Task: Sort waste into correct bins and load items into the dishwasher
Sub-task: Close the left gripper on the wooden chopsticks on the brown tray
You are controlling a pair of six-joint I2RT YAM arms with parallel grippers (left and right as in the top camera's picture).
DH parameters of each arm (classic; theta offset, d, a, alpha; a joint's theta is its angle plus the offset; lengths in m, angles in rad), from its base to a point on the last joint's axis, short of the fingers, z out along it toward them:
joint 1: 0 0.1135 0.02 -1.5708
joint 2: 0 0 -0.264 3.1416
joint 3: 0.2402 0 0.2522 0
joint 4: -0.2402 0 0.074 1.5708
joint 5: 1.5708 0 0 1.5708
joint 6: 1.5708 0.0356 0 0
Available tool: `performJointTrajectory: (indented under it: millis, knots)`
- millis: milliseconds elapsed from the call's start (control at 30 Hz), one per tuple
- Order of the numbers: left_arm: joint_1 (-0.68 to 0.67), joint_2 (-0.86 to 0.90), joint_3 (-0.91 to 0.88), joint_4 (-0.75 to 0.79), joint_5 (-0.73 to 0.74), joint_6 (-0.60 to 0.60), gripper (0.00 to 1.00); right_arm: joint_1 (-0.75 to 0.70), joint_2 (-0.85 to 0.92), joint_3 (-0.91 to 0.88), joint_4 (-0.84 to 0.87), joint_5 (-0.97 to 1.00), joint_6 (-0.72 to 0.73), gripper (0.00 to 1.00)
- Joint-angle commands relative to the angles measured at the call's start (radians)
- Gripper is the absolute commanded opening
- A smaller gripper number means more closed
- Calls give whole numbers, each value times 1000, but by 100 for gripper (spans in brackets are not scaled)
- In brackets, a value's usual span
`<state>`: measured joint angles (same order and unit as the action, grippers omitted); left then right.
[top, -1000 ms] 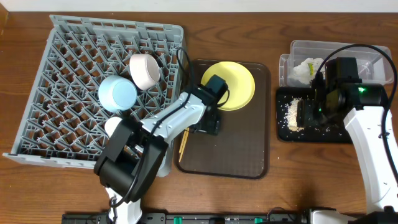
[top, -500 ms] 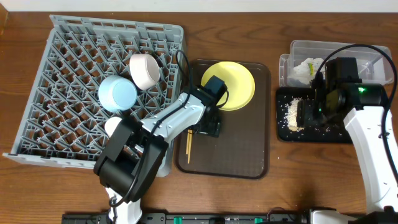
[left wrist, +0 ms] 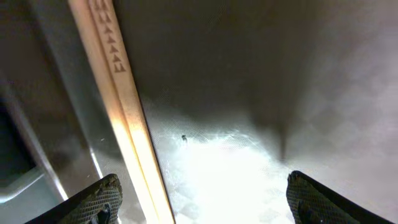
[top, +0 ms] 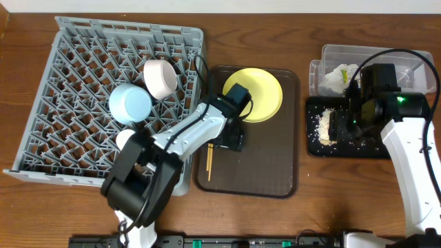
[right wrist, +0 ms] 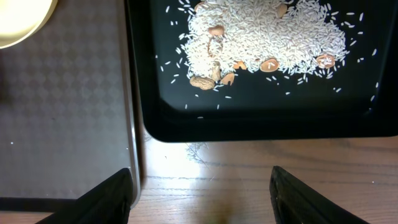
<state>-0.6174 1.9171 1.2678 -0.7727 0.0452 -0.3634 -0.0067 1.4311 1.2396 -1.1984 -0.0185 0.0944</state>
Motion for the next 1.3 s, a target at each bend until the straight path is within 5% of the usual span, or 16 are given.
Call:
performJointTrajectory:
  millis: [0,967,1067,1200,1267]
  knots:
    - [-2,-48,6,7,-18,-10,85,-6,-13,15,1,2,-10,69]
    - [-2,-47,-174,180,34,-58,84,-6,-13,15,-5,2,-9,68]
    - [-2,-47,-174,180,34,-58,76,-6,-13,15,-5,2,-9,68]
    - [-2,-47,-174,180,34,-58,38,-6,-13,15,-6,2,-9,68]
    - [-4,-47,-180,180,33,-67,31,-6,-13,15,-6,2,-9,68]
